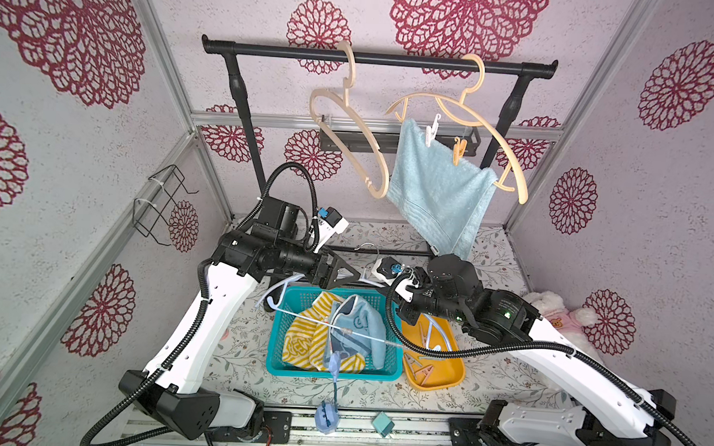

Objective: Remove the clothespins securing towels to the hanger
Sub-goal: Place the hanger on the clothesline.

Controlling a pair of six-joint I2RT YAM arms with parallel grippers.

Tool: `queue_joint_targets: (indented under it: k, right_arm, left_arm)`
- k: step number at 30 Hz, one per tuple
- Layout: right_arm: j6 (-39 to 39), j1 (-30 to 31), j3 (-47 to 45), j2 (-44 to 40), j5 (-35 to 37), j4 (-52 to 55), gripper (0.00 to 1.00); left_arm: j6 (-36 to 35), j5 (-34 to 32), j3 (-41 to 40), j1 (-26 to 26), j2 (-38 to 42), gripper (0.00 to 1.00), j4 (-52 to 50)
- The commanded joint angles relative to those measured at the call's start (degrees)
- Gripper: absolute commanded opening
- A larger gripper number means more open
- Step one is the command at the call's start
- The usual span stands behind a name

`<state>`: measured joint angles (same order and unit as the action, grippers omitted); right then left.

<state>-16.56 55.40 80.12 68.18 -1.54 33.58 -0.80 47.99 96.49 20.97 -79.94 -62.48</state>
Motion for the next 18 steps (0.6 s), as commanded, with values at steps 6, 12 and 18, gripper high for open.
queue_joint_targets:
  k: [6, 12, 18]
  right_arm:
    - [-2.0, 0.7, 4.1, -0.7, -0.7, -4.0, 0.00]
    - [-3.1, 0.7, 6.4, 0.7, 0.1, -3.5, 0.00]
    - [-4.1, 0.8, 8.4, 2.4, 0.4, -3.2, 0.00]
  left_arm:
    - [-0.2, 7.7, -0.5, -0.4, -0.2, 0.60, -1.5]
    - [-2.4, 8.7, -2.6, 0.3, -0.1, 0.73, -5.4]
    - [-3.6, 7.8, -3.2, 1.8, -0.4, 0.64, -6.7]
